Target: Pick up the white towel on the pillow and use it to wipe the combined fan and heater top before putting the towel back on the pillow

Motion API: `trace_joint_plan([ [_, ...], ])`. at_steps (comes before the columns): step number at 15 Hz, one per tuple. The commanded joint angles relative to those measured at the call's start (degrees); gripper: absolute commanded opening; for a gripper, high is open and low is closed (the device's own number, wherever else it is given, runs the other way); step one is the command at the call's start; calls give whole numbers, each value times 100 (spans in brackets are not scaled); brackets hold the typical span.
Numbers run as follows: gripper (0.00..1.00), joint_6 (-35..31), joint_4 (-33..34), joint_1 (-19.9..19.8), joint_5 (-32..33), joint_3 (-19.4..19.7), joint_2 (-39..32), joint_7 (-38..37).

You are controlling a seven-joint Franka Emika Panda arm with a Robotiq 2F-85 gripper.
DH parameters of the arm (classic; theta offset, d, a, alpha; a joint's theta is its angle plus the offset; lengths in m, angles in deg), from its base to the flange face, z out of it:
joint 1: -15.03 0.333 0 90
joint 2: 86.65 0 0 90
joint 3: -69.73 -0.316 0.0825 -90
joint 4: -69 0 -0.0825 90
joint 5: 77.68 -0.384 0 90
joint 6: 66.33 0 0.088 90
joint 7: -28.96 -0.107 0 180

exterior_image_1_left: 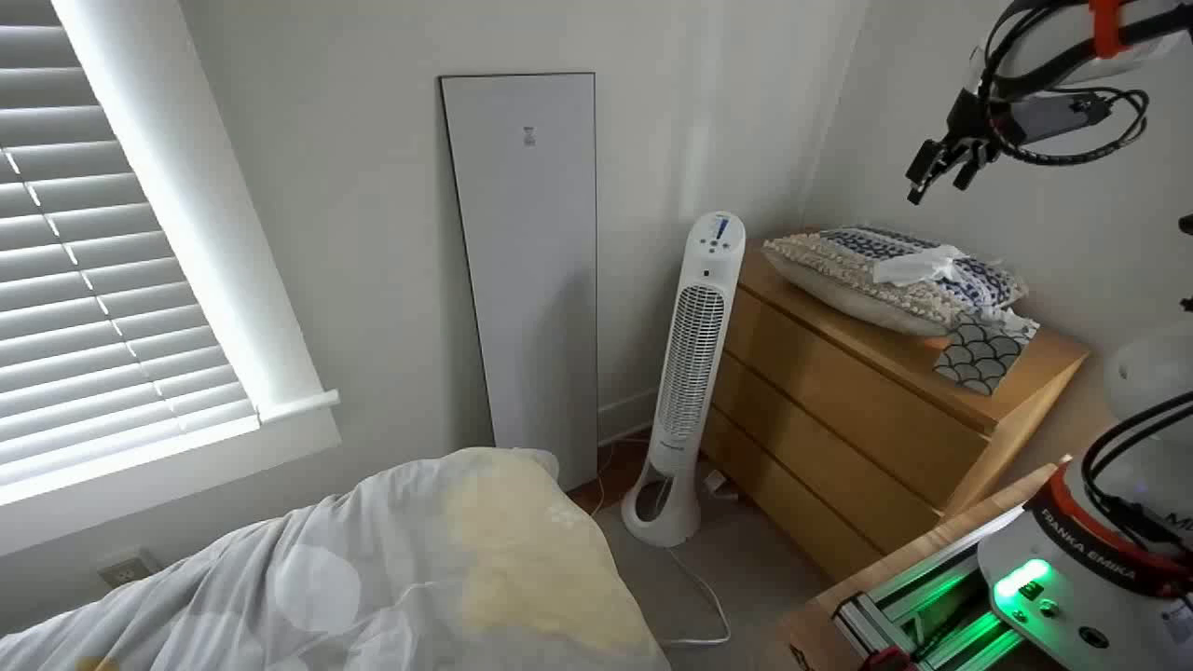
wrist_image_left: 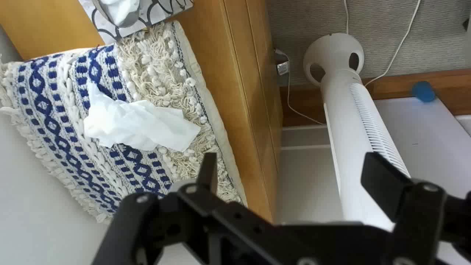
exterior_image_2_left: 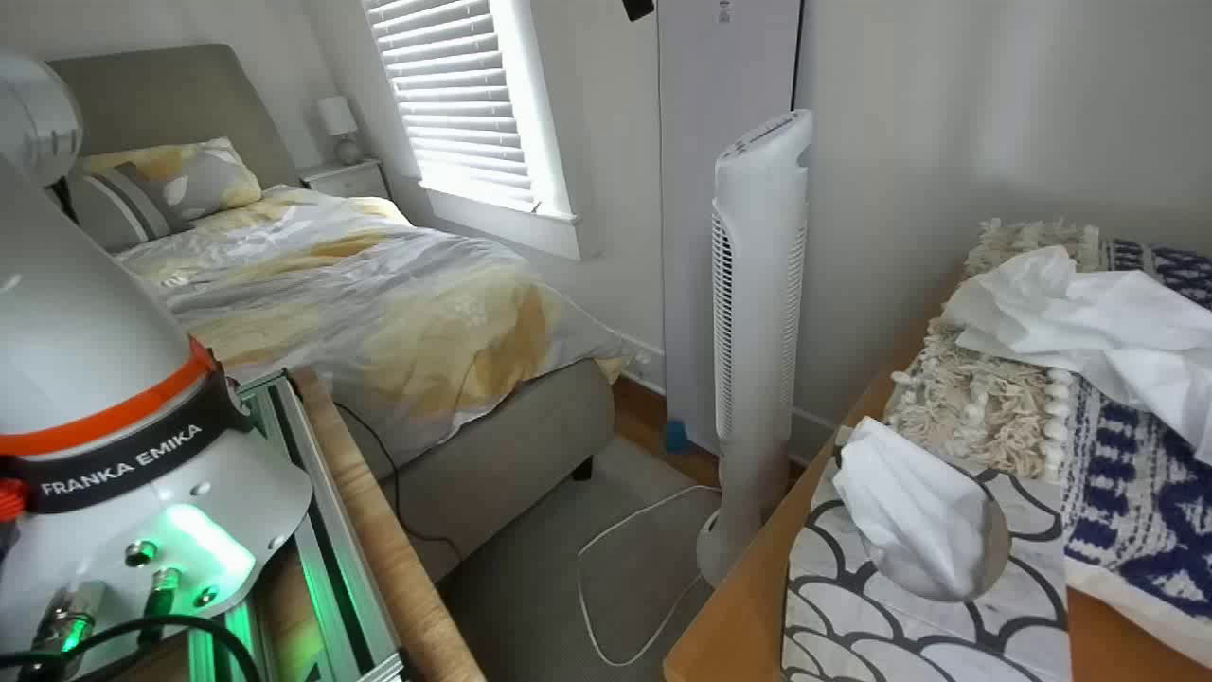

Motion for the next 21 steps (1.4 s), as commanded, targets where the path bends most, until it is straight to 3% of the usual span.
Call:
trace_joint_plan([
  [1, 100, 22, 14, 20, 7, 14, 1, -6],
  [10, 100, 22, 14, 20, 7, 14, 1, -6],
  [21, 100, -2368, 660, -758, -484, 412, -2396, -2326],
])
